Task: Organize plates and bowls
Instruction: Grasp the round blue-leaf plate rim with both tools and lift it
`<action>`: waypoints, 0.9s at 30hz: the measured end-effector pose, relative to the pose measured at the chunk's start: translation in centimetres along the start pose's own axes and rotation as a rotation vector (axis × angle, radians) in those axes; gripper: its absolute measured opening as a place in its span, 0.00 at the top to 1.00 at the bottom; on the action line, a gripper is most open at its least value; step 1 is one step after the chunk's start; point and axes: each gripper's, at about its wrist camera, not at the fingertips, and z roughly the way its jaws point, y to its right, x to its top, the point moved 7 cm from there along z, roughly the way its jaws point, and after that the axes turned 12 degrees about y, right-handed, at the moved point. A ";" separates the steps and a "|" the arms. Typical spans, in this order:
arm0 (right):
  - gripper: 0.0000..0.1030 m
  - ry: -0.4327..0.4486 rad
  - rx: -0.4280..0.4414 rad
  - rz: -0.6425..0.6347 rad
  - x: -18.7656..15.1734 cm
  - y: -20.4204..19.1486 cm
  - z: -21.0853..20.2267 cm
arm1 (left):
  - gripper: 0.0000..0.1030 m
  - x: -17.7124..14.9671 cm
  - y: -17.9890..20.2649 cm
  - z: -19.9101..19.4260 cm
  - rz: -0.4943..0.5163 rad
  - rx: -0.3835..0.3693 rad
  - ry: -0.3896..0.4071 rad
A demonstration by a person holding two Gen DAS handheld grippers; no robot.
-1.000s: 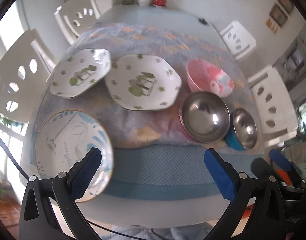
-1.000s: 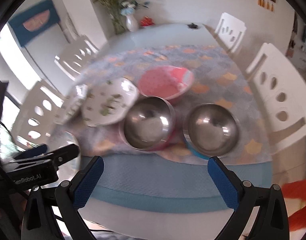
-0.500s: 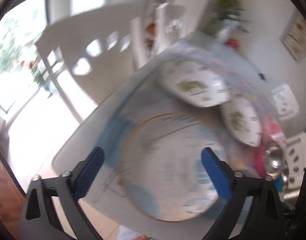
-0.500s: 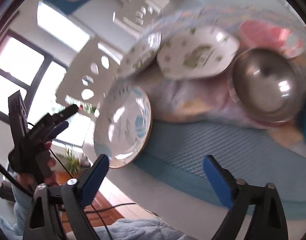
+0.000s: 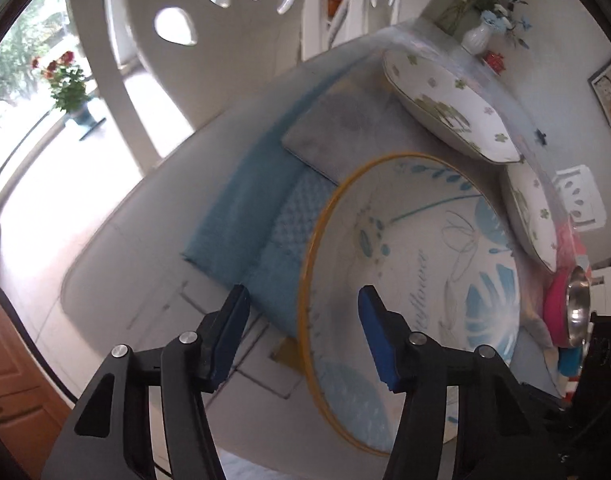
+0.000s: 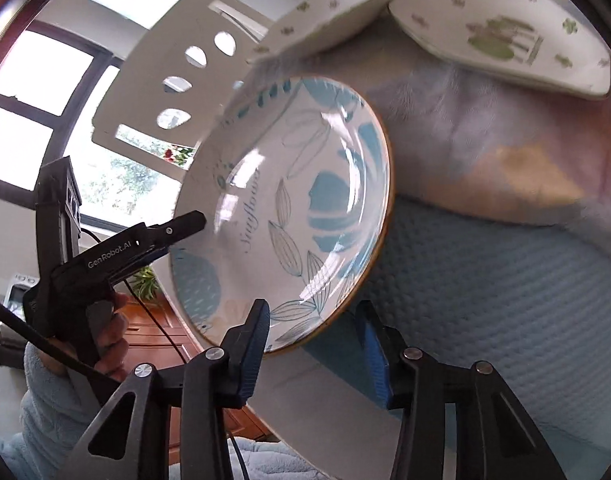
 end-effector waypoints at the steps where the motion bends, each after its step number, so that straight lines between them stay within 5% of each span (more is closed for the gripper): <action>1: 0.57 0.013 0.001 0.011 0.0 0.1 -0.8 | 0.50 0.0 0.4 0.1 0.016 -0.011 0.009; 5: 0.64 0.046 -0.006 0.075 0.7 0.2 -0.5 | 0.64 -1.0 2.2 0.2 0.121 -0.031 0.003; 9: 0.69 0.067 -0.075 -0.012 0.7 -0.7 -1.0 | 0.74 -0.5 2.4 -1.2 0.170 -0.057 0.075; 15: 0.69 0.117 -0.113 -0.096 1.7 -3.5 -1.0 | 0.74 0.8 1.5 -2.7 0.253 -0.021 0.147; 19: 0.69 0.118 -0.122 -0.152 1.8 -5.2 -0.3 | 0.74 1.6 -1.1 -3.2 0.189 -0.039 0.149; 27: 0.69 0.023 -0.091 -0.133 0.3 -5.7 2.1 | 0.70 0.8 -3.3 -3.9 0.162 -0.005 0.137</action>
